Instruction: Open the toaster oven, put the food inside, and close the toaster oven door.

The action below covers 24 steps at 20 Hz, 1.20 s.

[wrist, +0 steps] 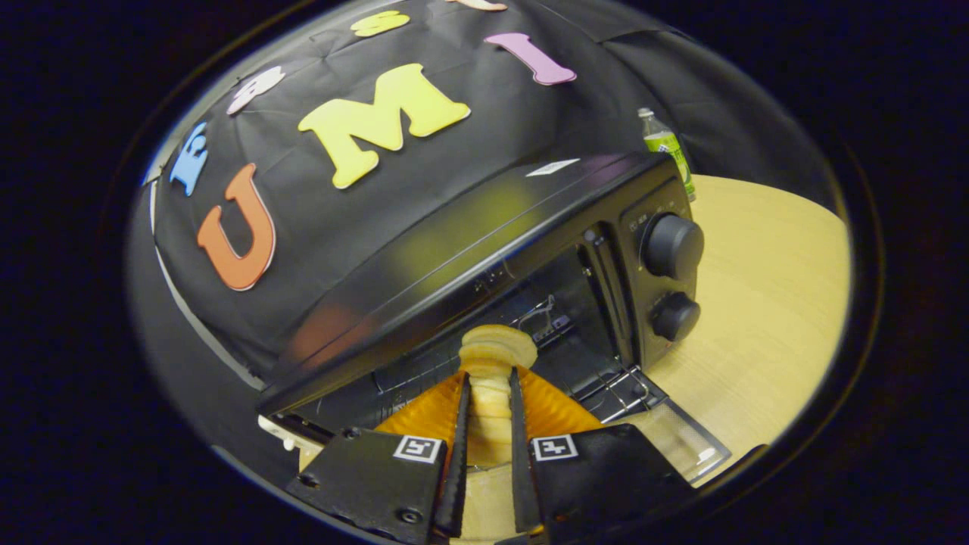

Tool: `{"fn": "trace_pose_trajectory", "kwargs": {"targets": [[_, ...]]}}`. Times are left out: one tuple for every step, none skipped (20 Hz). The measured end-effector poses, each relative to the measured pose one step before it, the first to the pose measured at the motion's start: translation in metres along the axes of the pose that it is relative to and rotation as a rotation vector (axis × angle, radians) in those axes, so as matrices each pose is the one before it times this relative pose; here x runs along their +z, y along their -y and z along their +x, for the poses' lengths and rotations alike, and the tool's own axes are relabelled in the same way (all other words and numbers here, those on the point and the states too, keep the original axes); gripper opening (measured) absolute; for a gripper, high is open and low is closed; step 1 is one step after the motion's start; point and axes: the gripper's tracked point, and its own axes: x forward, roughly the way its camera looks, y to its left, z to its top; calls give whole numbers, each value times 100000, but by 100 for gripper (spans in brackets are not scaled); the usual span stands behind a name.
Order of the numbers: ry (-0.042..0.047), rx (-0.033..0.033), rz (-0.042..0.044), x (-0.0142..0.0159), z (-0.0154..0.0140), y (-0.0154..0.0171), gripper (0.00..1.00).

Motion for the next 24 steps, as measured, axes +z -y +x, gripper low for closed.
{"fn": "trace_pose_trajectory", "kwargs": {"targets": [[-639,-677,925,-111,647,48,30],[-129,-225,437,-140,529,56,31],[224,411,124,-42,378,-120,31],[55,736,-192,-176,161,-173,32],[-349,713,-287,-208,195,-198,36],[-250,628,-247,-34,-80,-144,48],[47,51,-408,-99,-72,-155,56],[571,-197,-843,79,-436,-121,64],[735,-431,-2335,191,-285,-36,72],[624,62,-2375,97,-742,-242,84],[-72,563,-2083,-87,-768,-286,96],[-221,1001,-1994,-189,-1087,-304,96],[-426,234,-1841,-186,-996,-30,97],[-286,638,-1438,-364,-1108,-67,98],[-732,808,-1399,-324,-1285,-120,98],[-1693,1963,-886,-553,-1252,-294,99],[-2267,2683,-638,-475,-1381,-509,99],[-1422,1598,-1338,-274,-1358,-189,99],[-64,533,-2676,-49,-1458,34,99],[677,468,-3524,-15,-1455,53,99],[802,551,-4114,38,-1490,118,99],[702,857,-3945,-295,-1406,37,99],[-90,525,-3548,-424,-1169,227,99],[-323,-407,-3495,-645,-1041,390,100]]}}
